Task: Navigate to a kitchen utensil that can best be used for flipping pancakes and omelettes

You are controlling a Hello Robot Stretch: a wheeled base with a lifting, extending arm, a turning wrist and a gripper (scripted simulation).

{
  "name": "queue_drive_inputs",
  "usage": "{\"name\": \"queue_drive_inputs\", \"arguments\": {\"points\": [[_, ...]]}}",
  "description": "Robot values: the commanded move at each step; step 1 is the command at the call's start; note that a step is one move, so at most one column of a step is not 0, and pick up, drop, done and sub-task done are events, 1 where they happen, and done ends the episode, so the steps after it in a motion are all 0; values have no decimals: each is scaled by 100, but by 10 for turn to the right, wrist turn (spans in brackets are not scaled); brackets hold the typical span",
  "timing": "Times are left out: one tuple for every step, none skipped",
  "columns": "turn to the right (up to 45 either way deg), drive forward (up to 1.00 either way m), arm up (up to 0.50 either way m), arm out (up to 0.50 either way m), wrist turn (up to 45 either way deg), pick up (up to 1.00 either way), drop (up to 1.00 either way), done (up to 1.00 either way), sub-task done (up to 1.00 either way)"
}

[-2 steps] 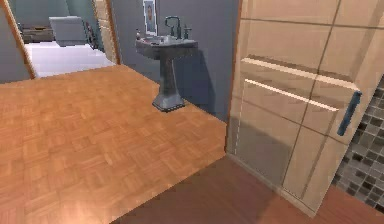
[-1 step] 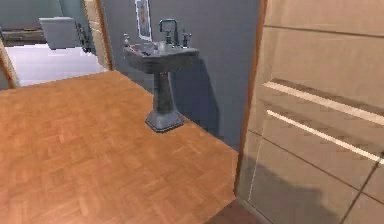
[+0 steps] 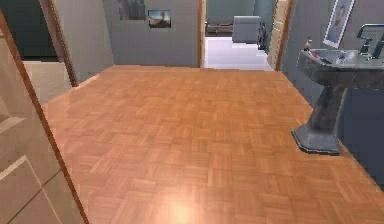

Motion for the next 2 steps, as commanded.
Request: {"name": "queue_drive_inputs", "arguments": {"points": [[-150,0,0,0,0,0,0,0,0],[0,95,0,0,0,0,0,0,0]]}}
